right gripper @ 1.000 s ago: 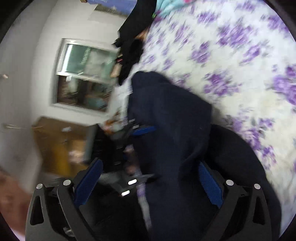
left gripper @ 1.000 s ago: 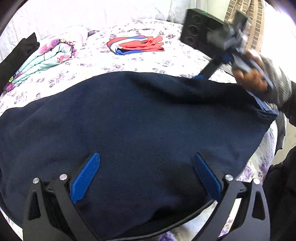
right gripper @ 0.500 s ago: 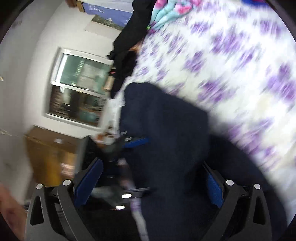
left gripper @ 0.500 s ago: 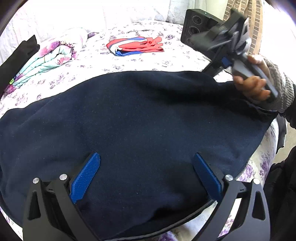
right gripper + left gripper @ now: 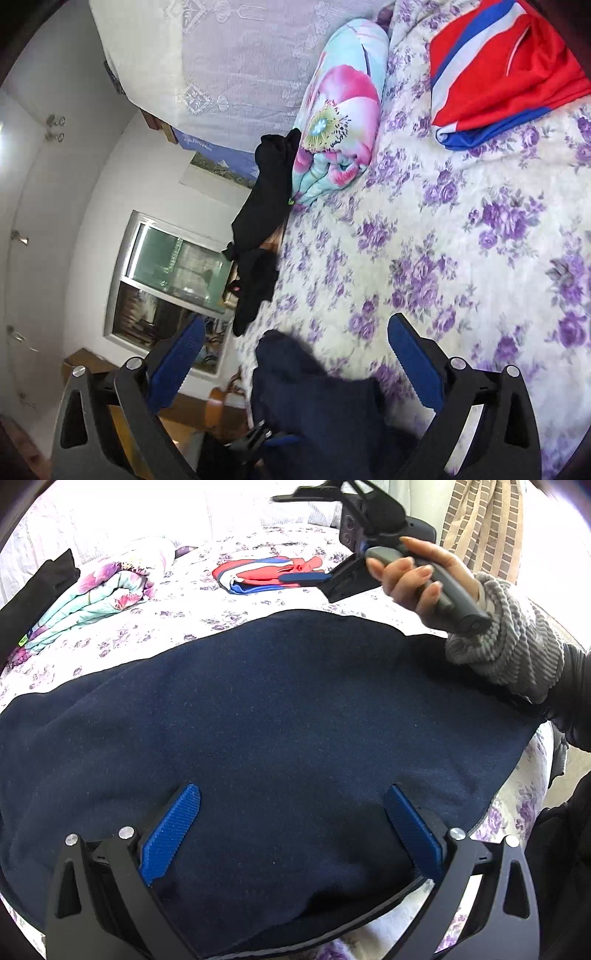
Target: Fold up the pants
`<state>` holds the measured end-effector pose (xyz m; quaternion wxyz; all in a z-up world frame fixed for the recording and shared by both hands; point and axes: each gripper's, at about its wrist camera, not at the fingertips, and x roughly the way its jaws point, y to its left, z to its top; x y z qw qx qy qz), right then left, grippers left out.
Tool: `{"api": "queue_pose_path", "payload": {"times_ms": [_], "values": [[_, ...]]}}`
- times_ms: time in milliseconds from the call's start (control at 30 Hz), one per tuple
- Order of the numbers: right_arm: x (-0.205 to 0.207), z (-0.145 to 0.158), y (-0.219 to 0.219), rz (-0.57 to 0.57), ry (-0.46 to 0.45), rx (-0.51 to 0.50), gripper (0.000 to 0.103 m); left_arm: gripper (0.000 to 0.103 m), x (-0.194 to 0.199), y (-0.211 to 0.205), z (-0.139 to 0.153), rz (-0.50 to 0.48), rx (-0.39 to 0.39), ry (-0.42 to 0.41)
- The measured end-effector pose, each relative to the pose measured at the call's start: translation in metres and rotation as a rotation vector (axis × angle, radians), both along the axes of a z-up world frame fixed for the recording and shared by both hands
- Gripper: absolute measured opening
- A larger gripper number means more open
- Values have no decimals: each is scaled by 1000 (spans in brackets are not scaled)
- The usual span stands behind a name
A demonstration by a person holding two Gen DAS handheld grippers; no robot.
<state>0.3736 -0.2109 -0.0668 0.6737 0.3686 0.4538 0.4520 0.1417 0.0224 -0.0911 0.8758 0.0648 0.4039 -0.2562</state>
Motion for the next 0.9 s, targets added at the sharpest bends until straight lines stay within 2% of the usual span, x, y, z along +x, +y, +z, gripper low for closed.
{"api": "queue_pose_path", "payload": {"times_ms": [133,167,267,333,400,467,533,600,667,767,900], "values": [[-10,-12,16,161,68,-123,100,99,0,1,0,0,-9,0],[-13,-18,18,194,97,-118,100,98,1,1,0,0,-12,0],[-25,-34,34,334,214,6,100,99,1,2,0,1,-17,1],[-28,-34,47,399,202,-8,100,99,1,1,0,2,-12,1],[-23,-37,57,405,194,-53,100,99,0,1,0,3,-8,0],[-9,-47,64,371,231,-64,100,99,0,0,0,4,-5,-2],[2,-53,64,305,289,-21,100,99,0,0,0,5,1,-5],[5,-48,57,250,266,79,100,99,-1,-1,0,6,0,-6],[3,-43,52,253,233,100,100,99,-1,-1,0,4,-5,-6],[-4,-42,51,275,195,2,100,99,-1,1,0,3,-16,-4],[-11,-50,64,332,225,-84,100,99,1,3,0,3,-26,-2]]}}
